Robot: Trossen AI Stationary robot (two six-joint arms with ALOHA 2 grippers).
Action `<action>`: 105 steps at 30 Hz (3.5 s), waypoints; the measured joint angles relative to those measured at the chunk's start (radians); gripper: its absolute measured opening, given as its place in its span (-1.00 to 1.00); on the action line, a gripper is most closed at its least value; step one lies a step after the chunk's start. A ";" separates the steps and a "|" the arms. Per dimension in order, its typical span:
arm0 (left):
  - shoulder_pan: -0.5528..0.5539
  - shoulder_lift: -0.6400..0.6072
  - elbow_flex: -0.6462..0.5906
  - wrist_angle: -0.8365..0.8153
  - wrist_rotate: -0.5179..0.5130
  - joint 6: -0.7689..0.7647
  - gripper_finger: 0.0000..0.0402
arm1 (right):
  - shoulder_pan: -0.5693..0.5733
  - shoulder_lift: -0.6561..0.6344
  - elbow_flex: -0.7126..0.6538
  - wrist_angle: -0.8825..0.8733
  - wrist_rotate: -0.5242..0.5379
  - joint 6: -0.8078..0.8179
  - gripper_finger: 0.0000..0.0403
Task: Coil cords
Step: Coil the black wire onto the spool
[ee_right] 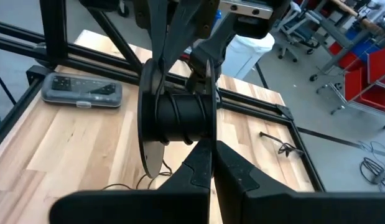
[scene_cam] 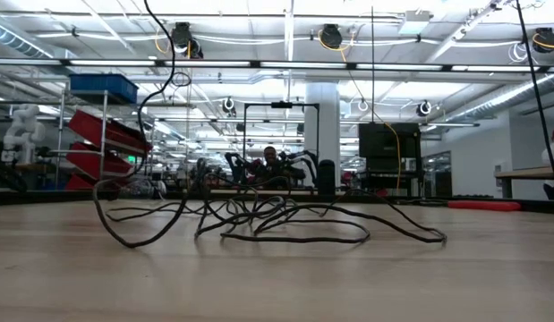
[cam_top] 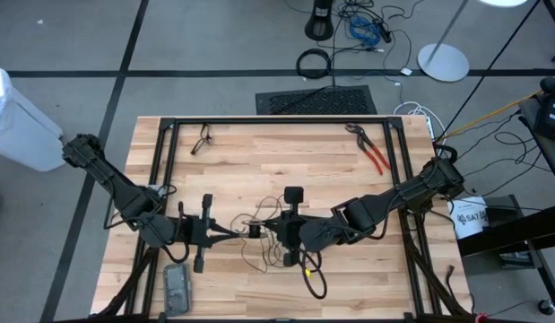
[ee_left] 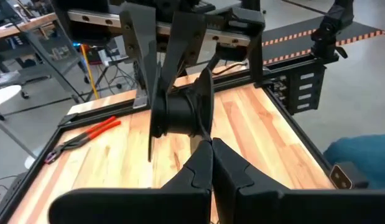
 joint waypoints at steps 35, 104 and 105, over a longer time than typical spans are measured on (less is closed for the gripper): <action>-0.052 0.022 0.000 0.163 -0.001 -0.064 -0.31 | 0.052 -0.098 0.000 -0.026 0.012 0.151 -1.00; -0.109 0.225 0.001 0.230 -0.297 -0.008 -0.31 | 0.056 -0.103 0.000 -0.075 0.066 0.154 -1.00; -0.107 0.227 0.001 0.230 -0.305 -0.008 -0.31 | 0.056 -0.103 0.000 -0.075 0.066 0.154 -1.00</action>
